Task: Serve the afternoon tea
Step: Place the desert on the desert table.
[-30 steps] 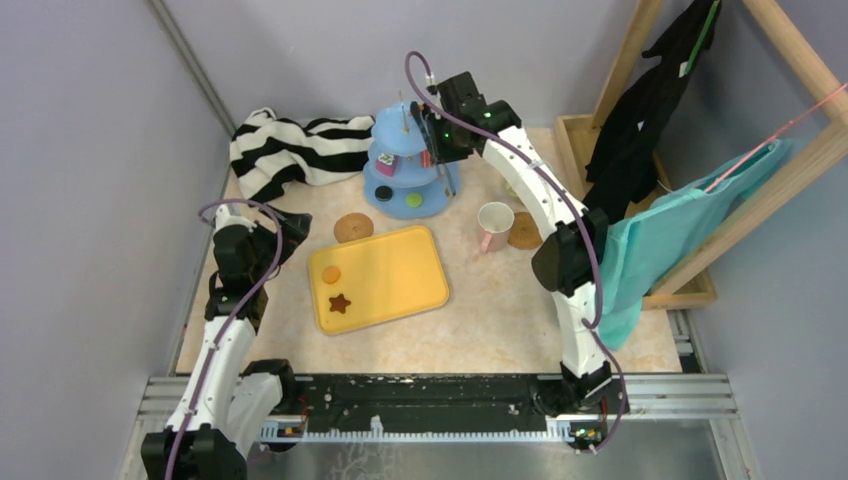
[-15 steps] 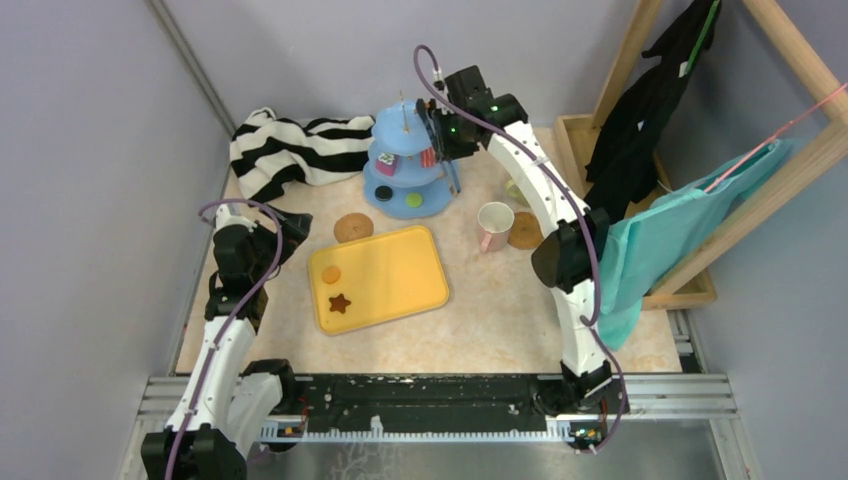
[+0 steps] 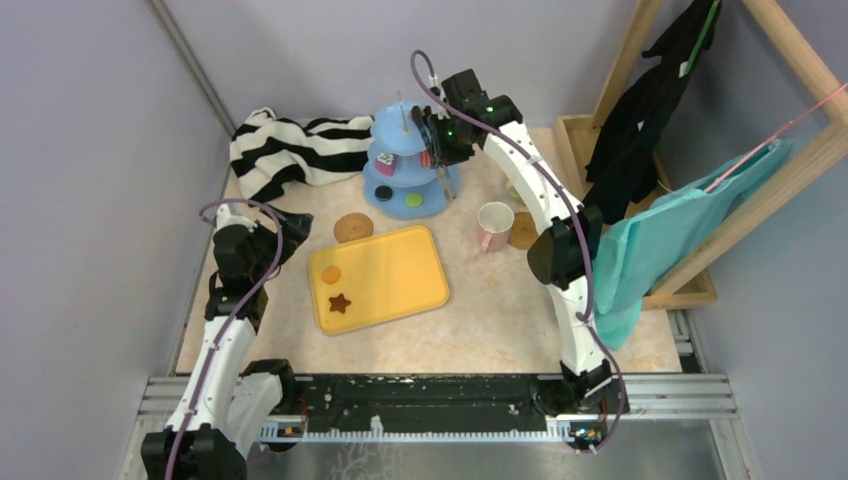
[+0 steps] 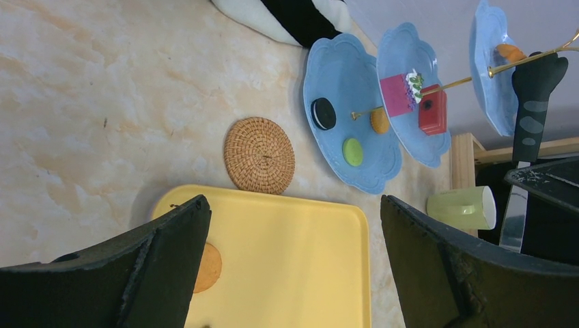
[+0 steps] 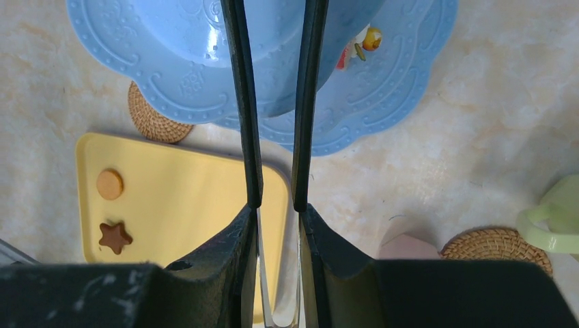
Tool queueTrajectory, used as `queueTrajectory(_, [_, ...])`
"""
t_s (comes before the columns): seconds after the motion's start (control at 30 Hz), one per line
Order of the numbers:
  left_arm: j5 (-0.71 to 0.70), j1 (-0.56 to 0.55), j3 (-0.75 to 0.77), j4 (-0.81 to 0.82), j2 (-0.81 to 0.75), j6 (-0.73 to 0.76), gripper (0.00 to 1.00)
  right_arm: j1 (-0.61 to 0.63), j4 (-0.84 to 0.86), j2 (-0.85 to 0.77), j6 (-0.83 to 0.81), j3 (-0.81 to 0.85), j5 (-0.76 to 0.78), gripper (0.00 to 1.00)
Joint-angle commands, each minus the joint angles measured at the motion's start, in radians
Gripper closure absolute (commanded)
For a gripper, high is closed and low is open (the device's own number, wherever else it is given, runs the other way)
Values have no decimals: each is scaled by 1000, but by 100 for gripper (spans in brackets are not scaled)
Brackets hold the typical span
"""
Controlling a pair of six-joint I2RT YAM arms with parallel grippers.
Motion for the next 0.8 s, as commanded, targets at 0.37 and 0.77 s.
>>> queueTrajectory(0.37, [12,9,-2,30,2,5,1,-9,35,-37,16,45,-34,62])
queueTrajectory(0.77, [13,10,-2,34,9,4,1,-9,87,-103,20,1,-23,74])
